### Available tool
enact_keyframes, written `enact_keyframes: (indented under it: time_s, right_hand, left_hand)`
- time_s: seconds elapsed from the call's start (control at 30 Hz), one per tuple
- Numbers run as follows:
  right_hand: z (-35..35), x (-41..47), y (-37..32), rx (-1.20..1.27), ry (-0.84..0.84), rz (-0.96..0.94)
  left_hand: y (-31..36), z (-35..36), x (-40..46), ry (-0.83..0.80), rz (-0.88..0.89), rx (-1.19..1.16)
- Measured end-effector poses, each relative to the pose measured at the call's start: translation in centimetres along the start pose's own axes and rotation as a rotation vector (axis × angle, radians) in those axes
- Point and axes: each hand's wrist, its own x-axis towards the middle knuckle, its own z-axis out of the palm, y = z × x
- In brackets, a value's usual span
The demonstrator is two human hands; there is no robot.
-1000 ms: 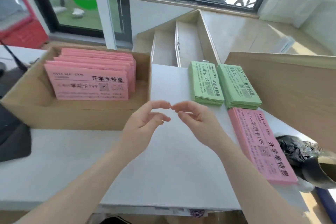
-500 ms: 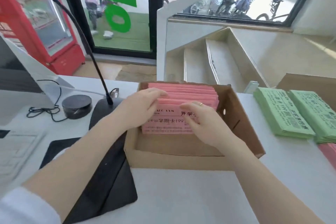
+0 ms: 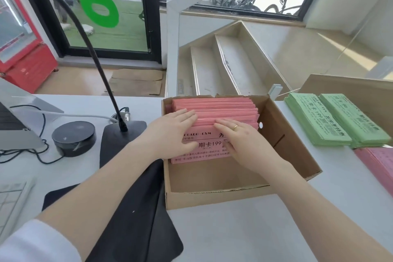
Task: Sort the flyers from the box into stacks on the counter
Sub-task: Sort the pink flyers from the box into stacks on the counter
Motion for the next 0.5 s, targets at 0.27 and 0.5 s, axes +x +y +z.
enact_keyframes:
  time_s: [0.27, 0.5]
  right_hand:
    - [-0.4, 0.8, -1.3, -0.128, -0.047, 0.035]
    - [-0.9, 0.1, -1.1, -0.167, -0.111, 0.117]
  left_hand:
    - [0.0, 0.4, 0.1, 0.015, 0.031, 0.041]
    - [0.5, 0.8, -0.9, 0.381, 0.138, -0.165]
